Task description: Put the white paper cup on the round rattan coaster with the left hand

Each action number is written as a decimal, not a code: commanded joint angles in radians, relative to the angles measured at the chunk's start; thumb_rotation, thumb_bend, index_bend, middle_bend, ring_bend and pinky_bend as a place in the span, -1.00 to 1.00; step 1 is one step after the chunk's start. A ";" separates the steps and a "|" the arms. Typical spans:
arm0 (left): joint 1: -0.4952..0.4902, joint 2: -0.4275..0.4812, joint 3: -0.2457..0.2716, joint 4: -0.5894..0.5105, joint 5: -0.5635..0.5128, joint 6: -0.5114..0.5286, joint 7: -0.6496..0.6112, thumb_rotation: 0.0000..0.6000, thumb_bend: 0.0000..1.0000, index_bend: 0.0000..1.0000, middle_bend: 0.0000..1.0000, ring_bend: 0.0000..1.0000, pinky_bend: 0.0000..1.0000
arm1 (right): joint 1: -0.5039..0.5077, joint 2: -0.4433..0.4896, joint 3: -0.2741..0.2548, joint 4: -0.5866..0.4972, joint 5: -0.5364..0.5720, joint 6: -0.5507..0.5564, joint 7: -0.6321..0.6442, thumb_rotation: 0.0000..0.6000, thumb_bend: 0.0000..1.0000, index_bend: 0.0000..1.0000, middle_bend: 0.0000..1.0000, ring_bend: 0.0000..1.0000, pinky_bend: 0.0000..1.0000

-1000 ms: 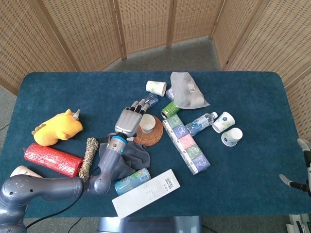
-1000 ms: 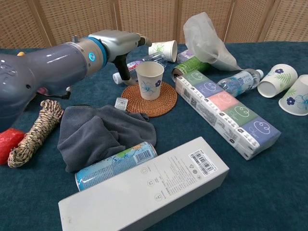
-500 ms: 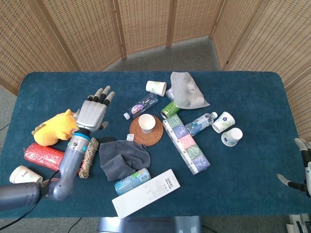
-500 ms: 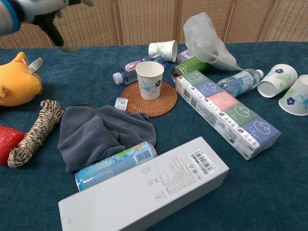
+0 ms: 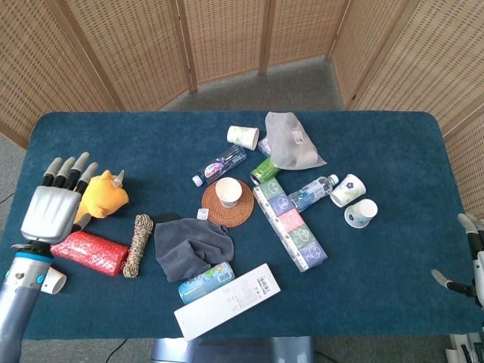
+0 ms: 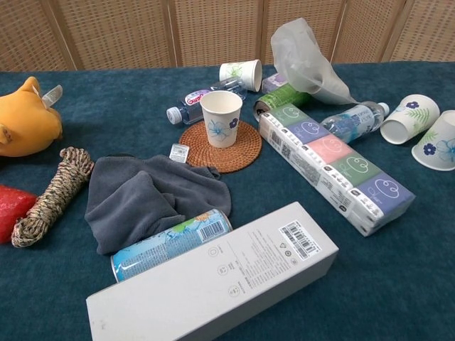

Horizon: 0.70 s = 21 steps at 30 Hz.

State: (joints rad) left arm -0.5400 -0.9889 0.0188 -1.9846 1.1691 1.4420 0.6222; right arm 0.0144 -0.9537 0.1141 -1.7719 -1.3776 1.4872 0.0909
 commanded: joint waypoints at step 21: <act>0.459 -0.064 0.145 0.270 0.346 0.309 -0.401 1.00 -0.44 -0.85 -1.00 -1.00 -1.00 | 0.006 -0.005 -0.011 -0.013 0.007 -0.020 -0.054 1.00 -0.94 -1.00 -1.00 -1.00 -1.00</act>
State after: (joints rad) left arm -0.0946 -1.0405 0.1731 -1.7385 1.5238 1.7525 0.2447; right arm 0.0200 -0.9584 0.1041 -1.7852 -1.3725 1.4689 0.0382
